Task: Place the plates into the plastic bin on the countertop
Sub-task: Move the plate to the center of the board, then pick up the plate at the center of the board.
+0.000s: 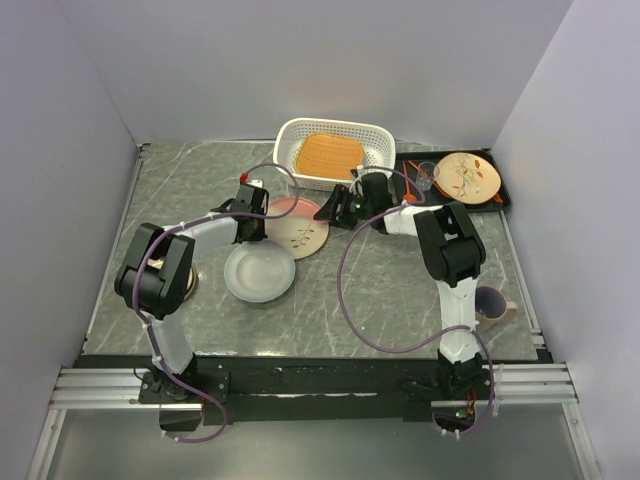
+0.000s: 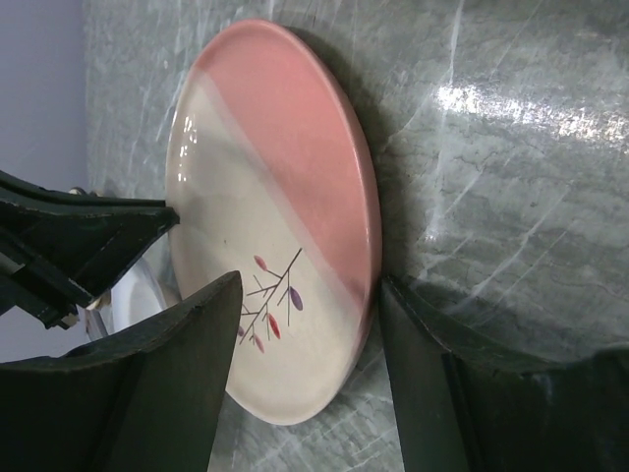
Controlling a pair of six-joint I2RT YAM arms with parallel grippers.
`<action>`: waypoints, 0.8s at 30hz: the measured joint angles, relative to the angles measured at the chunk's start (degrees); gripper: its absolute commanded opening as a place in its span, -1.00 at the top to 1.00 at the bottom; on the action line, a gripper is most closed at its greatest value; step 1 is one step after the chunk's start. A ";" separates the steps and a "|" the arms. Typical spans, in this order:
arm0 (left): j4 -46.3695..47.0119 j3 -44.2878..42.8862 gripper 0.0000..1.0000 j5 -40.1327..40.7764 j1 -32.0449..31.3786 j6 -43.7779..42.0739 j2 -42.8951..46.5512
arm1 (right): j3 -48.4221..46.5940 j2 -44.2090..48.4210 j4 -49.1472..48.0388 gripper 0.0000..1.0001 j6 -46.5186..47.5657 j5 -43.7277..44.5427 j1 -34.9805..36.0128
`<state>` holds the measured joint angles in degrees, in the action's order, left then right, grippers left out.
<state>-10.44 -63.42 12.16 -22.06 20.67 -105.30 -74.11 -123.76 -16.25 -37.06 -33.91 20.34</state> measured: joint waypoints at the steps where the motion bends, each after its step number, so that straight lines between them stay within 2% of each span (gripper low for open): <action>1: -0.33 -0.28 0.99 0.37 -0.17 -0.07 -0.17 | 0.48 0.00 -0.87 -0.28 -0.22 -0.13 -0.02; 15: -0.90 -0.63 0.99 4.76 -1.49 -0.50 -0.48 | 7.69 -0.02 -15.78 0.04 -3.56 -3.32 -0.46; 24: -0.98 -1.49 0.99 7.96 -1.49 -1.49 -1.49 | 12.61 -2.23 -25.33 0.19 -14.82 -9.29 -1.09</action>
<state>-11.42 -64.90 20.12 -23.55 19.18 -106.78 -61.49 -125.99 -41.58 -51.88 -43.20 19.25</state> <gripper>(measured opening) 0.096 0.414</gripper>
